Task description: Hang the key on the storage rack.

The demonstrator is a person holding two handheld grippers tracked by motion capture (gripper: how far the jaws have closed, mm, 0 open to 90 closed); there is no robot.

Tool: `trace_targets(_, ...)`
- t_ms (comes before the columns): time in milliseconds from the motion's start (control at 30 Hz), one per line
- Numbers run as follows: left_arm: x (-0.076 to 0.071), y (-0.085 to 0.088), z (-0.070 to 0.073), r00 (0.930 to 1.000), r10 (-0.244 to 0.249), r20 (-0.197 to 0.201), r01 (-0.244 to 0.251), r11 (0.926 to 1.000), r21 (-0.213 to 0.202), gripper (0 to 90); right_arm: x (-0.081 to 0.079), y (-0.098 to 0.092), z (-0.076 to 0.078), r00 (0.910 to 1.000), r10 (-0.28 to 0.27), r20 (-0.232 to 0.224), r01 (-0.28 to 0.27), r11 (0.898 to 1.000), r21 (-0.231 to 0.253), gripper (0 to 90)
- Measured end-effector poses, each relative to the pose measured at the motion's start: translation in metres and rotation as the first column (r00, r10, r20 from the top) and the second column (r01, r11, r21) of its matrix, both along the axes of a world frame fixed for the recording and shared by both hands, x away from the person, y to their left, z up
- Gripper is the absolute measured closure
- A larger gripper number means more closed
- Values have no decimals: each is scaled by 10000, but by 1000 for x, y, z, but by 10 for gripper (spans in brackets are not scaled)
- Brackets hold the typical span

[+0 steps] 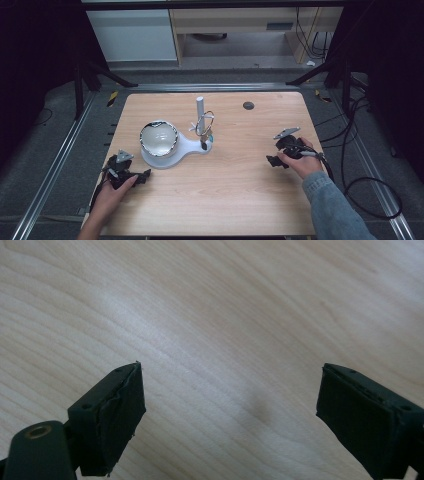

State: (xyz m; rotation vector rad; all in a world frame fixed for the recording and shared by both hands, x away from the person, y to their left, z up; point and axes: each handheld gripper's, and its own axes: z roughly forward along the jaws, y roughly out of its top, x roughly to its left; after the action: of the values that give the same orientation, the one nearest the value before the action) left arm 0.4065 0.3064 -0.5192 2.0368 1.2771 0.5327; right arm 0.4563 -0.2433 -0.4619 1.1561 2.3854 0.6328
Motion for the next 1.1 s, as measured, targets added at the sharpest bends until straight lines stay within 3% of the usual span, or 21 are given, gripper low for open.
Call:
trace_targets(300,0,0,0,10000,9,14,-9,10000,-11,0,2,1,-18,9995,-110,-289,120,9992,373,76)
trace_targets(667,-1,0,0,10000,9,12,-9,10000,-7,0,24,-10,-22,9944,-1046,151,1026,9898,988,63)
trace_targets(1100,-1,0,0,10000,10,14,-10,10000,-8,0,32,-9,-33,9916,-1293,25,1278,9824,1361,57)
